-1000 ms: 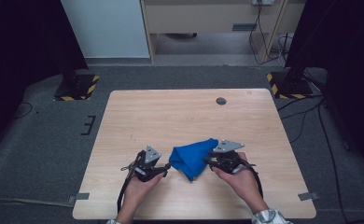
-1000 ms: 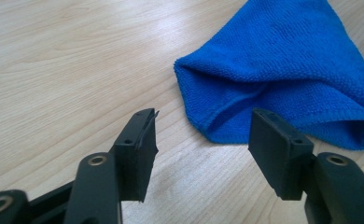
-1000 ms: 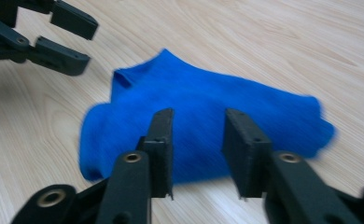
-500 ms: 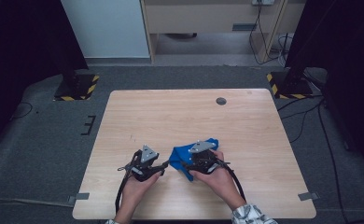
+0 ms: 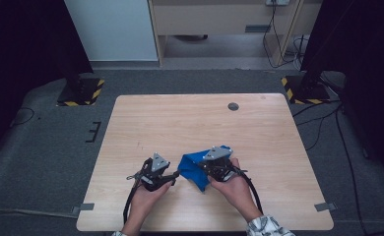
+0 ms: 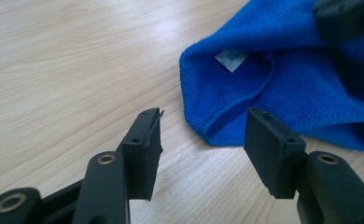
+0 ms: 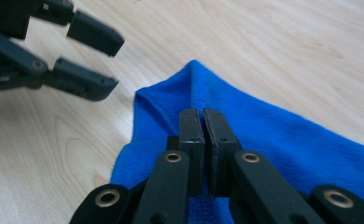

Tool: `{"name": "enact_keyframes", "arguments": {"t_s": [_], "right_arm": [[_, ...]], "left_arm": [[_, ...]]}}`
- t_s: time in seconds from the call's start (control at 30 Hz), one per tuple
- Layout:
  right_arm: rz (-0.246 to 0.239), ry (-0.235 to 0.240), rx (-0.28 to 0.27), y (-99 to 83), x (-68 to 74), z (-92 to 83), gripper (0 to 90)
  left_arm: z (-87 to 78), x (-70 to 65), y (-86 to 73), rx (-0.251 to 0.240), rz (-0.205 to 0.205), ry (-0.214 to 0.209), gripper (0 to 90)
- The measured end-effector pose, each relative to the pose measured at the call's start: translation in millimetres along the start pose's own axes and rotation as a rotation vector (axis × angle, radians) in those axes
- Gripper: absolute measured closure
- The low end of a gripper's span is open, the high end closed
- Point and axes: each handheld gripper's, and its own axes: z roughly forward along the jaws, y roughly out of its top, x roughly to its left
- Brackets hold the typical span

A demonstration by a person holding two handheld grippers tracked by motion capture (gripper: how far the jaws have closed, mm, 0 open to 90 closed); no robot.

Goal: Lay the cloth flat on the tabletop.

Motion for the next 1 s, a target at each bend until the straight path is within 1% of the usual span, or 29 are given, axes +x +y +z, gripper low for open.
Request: {"name": "enact_keyframes", "arguments": {"t_s": [0.1, 0.17, 0.3, 0.4, 0.43, 0.5, 0.53, 0.6, 0.67, 0.73, 0.83, 0.9, 1.0], "right_arm": [[0.011, -0.006, -0.005, -0.1, -6.4, -4.8, 87.0], [0.022, -0.003, -0.007, -0.1, -9.7, -6.5, 87.0], [0.038, -0.009, -0.004, -1.6, -19.3, -6.7, 86.9], [0.043, -0.005, 0.016, -6.1, -27.7, -0.5, 86.8], [0.046, -0.012, 0.026, -8.6, -31.0, 2.5, 86.7], [0.072, -0.022, 0.039, -13.7, -38.0, 6.0, 86.7], [0.076, -0.028, 0.042, -15.5, -40.4, 6.4, 86.7], [0.084, -0.035, 0.044, -18.3, -44.4, 6.2, 86.8], [0.096, -0.039, 0.036, -20.7, -48.2, 4.7, 86.9], [0.106, -0.038, 0.029, -21.9, -50.4, 2.6, 86.9], [0.104, -0.032, 0.024, -23.0, -53.4, 1.9, 86.9], [0.107, -0.029, 0.02, -24.1, -55.8, 2.3, 87.0], [0.102, -0.011, 0.021, -27.8, -59.2, 5.4, 87.0]], "left_arm": [[2.5, -2.8, 1.3, -0.003, 0.006, -0.008, 46.3], [3.0, -5.3, 2.6, -0.015, 0.013, -0.012, 48.4], [5.6, -10.3, 4.7, -0.023, 0.033, -0.037, 53.8], [13.2, -10.9, 3.6, -0.003, 0.03, -0.042, 55.3], [15.7, -10.8, 3.3, 0.003, 0.029, -0.042, 55.4], [18.1, -10.6, 3.1, 0.008, 0.032, -0.037, 55.5], [18.7, -10.9, 3.4, 0.005, 0.03, -0.038, 55.7], [20.1, -11.7, 4.2, 0.006, 0.04, -0.041, 55.9], [22.5, -13.2, 4.3, 0.012, 0.058, -0.041, 55.7], [24.8, -12.8, 4.0, 0.021, 0.068, -0.027, 54.4], [28.4, -9.6, 3.5, 0.023, 0.053, -0.01, 53.2], [30.0, -7.8, 3.9, 0.017, 0.043, -0.007, 52.7], [33.2, -7.7, 6.2, 0.003, 0.04, -0.026, 51.9]]}}
